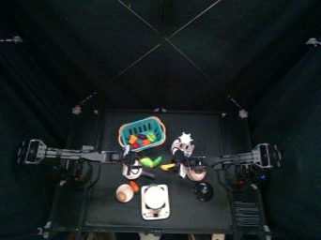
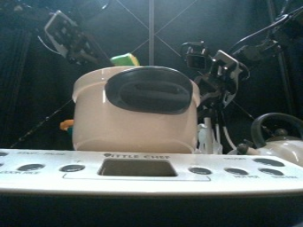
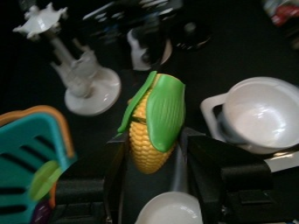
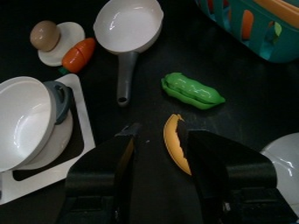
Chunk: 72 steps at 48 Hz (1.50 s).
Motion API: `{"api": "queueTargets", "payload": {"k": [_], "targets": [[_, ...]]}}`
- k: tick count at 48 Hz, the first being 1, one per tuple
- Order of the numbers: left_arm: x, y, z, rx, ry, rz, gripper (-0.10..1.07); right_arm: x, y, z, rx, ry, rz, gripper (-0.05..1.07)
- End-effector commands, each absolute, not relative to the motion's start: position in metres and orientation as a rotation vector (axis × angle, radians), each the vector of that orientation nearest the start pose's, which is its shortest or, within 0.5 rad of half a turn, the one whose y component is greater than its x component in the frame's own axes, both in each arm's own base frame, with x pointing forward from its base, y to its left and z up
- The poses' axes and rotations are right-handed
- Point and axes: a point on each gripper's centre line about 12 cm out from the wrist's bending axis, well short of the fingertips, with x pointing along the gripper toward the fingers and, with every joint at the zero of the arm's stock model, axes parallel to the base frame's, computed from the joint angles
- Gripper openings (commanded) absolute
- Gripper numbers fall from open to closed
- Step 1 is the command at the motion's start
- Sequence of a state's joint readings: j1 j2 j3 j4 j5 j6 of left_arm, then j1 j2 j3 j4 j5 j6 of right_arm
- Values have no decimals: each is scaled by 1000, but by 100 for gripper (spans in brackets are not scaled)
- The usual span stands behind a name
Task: Place corn into pot
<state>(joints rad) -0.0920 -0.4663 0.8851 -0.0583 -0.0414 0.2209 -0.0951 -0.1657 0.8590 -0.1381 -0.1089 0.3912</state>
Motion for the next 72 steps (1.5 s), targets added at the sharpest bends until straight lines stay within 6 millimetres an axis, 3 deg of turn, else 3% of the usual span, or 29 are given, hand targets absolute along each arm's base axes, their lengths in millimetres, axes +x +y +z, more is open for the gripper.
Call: {"api": "queueTargets", "payload": {"k": [1, 9, 23, 31, 45, 56, 72], "targets": [[302, -40, 262, 160, 297, -147, 56, 339, -32, 189, 286, 530, -152, 77], [302, -65, 255, 99, 219, -193, 56, 342, -32, 188, 290, 531, -154, 77], [338, -96, 241, 76, 229, -236, 56, 344, -30, 187, 288, 536, -149, 77], [351, -101, 219, -14, 318, -203, 56, 343, -31, 184, 285, 546, -150, 77], [358, -121, 211, -42, 350, -231, 58, 343, -30, 180, 274, 557, -146, 77], [359, -125, 200, -43, 395, -236, 60, 344, -30, 181, 274, 554, -146, 77], [359, -123, 193, -66, 438, -222, 78, 344, -30, 182, 274, 553, -146, 77]]}}
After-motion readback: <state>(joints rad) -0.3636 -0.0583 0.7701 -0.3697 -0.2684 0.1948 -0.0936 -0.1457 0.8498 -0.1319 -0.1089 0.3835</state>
